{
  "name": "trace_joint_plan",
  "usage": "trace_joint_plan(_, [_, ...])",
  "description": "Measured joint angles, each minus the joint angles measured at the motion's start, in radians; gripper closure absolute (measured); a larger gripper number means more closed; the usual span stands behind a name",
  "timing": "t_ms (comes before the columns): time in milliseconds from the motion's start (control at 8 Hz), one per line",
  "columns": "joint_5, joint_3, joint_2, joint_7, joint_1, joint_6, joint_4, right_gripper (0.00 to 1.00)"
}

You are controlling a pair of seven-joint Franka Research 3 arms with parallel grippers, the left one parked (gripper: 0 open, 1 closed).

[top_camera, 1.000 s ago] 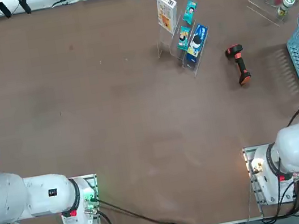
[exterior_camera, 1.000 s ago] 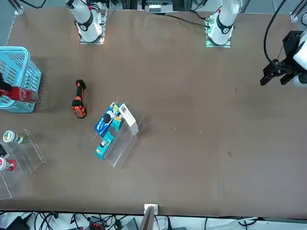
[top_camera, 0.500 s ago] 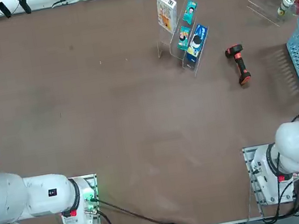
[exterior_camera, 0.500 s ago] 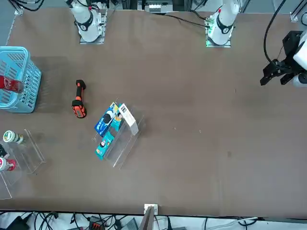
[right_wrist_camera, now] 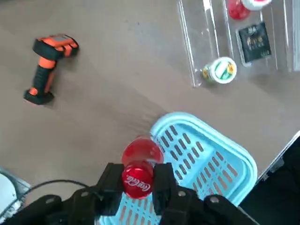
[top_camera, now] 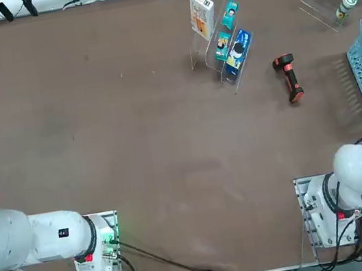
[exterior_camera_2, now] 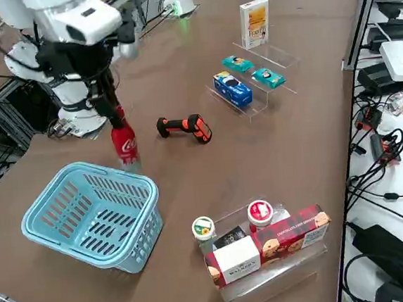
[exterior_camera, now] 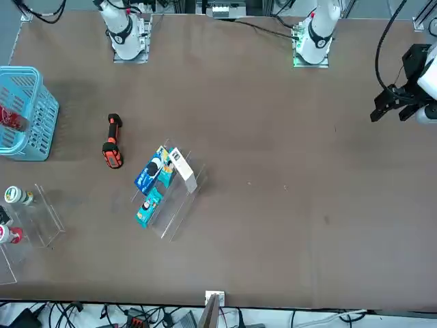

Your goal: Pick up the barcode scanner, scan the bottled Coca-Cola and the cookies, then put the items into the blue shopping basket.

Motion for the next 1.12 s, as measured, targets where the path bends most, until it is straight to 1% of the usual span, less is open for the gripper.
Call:
trace_joint_plan(375, [-0.001,0.000,0.006,-0.071,-0.079,0.029,-0.017,0.64])
trace_joint_plan(625, [-0.001,0.000,0.031,-0.086,-0.106,0.080,-0.027,0.64])
trace_joint_plan(875, [0.000,0.001,0.091,-0.088,-0.113,0.143,-0.031,0.64])
trace_joint_plan(1125, [0.000,0.001,0.149,-0.092,-0.139,0.156,-0.032,0.64])
